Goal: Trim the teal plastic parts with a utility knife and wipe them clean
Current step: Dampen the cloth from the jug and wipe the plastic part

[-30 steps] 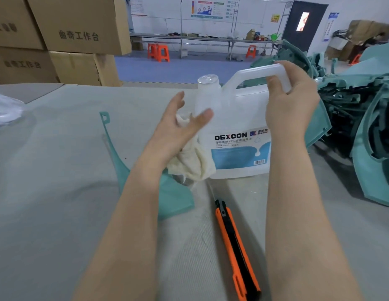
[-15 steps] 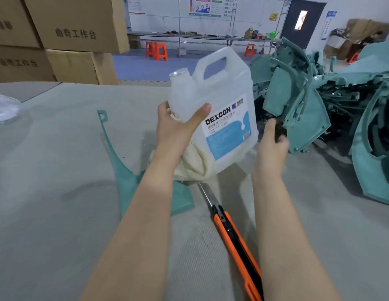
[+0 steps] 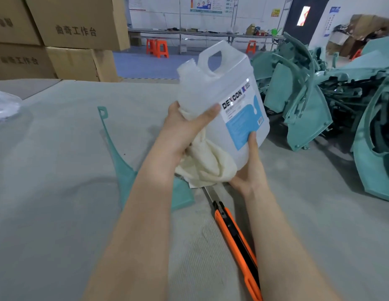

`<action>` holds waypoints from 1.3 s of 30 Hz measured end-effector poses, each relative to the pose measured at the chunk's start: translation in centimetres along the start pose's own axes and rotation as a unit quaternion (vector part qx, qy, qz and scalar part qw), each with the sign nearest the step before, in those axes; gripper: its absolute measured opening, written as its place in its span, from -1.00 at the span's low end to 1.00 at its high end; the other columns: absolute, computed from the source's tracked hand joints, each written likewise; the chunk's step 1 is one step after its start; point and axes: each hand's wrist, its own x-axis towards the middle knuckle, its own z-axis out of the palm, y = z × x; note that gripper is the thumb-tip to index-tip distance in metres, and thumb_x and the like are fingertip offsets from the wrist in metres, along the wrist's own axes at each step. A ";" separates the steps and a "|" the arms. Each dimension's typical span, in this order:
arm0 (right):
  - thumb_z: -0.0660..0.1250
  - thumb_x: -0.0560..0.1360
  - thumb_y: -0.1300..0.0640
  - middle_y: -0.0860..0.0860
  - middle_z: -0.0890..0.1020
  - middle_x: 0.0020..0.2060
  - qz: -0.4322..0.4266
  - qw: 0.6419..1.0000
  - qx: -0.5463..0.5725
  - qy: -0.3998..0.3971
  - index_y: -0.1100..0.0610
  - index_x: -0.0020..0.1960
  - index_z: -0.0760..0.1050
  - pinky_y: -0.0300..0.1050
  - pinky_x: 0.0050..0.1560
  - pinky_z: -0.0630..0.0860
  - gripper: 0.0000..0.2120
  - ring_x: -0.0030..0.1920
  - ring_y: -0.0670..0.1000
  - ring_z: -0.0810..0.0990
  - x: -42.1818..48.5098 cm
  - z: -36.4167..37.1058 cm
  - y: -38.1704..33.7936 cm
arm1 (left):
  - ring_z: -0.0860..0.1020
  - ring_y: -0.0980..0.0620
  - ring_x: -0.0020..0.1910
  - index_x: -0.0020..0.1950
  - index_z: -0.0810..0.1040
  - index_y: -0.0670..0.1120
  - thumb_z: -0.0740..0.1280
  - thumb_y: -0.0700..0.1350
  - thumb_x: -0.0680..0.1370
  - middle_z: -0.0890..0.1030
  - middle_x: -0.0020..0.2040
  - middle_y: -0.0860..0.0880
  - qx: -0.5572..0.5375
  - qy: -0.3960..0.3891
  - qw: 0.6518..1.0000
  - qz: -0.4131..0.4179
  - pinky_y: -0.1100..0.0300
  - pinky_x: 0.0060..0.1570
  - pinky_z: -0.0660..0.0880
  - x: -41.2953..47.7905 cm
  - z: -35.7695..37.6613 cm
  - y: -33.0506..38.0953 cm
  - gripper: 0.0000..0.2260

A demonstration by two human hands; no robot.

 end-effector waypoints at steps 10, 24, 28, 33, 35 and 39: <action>0.19 0.49 -0.36 0.10 0.64 0.20 -0.072 0.994 0.033 0.079 -0.04 0.34 0.46 0.21 0.21 0.49 -0.43 0.10 0.17 0.63 0.2 1.6 -1.7 | 0.20 -0.15 0.45 0.50 0.23 0.11 0.30 0.21 0.50 0.29 0.45 -0.03 0.569 -0.251 0.783 -0.025 -0.06 0.43 0.17 -3.3 -2.1 -4.8 -0.40; 0.18 0.50 -0.36 0.11 0.63 0.18 -0.053 0.993 0.034 0.101 -0.04 0.31 0.47 0.19 0.13 0.55 -0.45 0.07 0.18 0.63 -0.9 0.4 -0.5 | 0.42 -0.02 0.30 0.43 0.35 0.04 0.24 -0.14 0.53 0.44 0.38 -0.03 0.482 -0.214 0.849 0.022 0.26 0.13 0.33 -3.8 -1.5 -4.9 -0.55; 0.20 0.49 -0.34 0.11 0.60 0.24 -0.047 0.991 0.068 0.109 -0.04 0.35 0.44 0.17 0.09 0.55 -0.44 0.12 0.19 0.60 -1.0 1.4 1.3 | 0.52 -0.01 0.14 0.34 0.46 -0.02 0.24 -0.16 0.52 0.55 0.20 -0.04 0.475 -0.200 0.857 0.023 0.23 -0.01 0.45 -3.6 -1.3 -5.1 -0.62; 0.17 0.51 -0.35 0.08 0.62 0.23 -0.059 0.992 0.042 0.104 -0.07 0.37 0.43 0.14 0.07 0.57 -0.45 0.09 0.17 0.62 -1.0 1.4 1.1 | 0.55 0.00 -0.23 0.04 0.54 -0.07 0.24 -0.18 0.52 0.61 -0.11 -0.07 0.327 -0.063 0.942 -0.033 0.30 -0.33 0.43 -2.2 -3.5 -5.1 -0.86; 0.19 0.50 -0.36 0.07 0.62 0.22 -0.045 0.994 0.015 0.102 -0.07 0.38 0.42 0.11 0.05 0.57 -0.43 0.10 0.16 0.63 -1.0 1.0 0.4 | 0.54 -0.05 -0.23 -0.10 0.51 -0.07 0.20 -0.25 0.54 0.59 -0.12 -0.14 0.139 0.045 0.987 -0.070 0.17 -0.18 0.47 -1.4 -4.4 -5.1 -0.87; 0.20 0.48 -0.38 0.04 0.65 0.19 -0.029 0.994 -0.044 0.099 -0.08 0.35 0.44 0.07 -0.01 0.60 -0.44 0.12 0.13 0.64 -1.2 0.3 -0.4 | 0.54 -0.04 -0.25 -0.04 0.48 -0.07 0.06 -0.37 0.59 0.56 -0.18 -0.09 -0.226 0.152 0.959 -0.079 0.20 -0.39 0.56 -0.6 -4.7 -4.1 -0.72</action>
